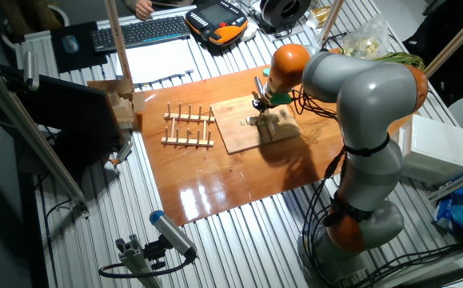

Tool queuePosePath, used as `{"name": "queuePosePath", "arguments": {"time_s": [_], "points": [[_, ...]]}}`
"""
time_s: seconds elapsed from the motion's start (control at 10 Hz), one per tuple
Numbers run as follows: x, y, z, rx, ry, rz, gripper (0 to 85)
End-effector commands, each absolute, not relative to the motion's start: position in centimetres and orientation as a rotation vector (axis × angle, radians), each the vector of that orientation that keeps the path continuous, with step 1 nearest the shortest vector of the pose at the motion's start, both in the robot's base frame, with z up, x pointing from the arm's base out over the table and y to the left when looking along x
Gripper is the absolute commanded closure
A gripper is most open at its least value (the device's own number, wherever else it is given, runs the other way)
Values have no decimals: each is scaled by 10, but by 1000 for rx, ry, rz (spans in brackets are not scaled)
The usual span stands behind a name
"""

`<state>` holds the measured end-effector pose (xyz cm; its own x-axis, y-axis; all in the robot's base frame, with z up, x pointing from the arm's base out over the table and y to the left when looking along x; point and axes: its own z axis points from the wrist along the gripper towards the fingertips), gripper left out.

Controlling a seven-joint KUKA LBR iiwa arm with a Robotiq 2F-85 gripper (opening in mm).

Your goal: Chop the scallions

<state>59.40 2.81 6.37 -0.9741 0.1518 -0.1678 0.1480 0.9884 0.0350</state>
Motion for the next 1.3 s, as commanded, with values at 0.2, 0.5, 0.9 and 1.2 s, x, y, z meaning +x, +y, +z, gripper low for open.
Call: {"name": "queuePosePath", "arguments": {"time_s": [0.2, 0.5, 0.9, 1.2], "points": [[591, 28, 54, 233, 2956, 44, 850], [584, 31, 50, 246, 2942, 49, 850], [576, 39, 48, 276, 2923, 54, 850], [572, 42, 47, 305, 2904, 68, 850]]}}
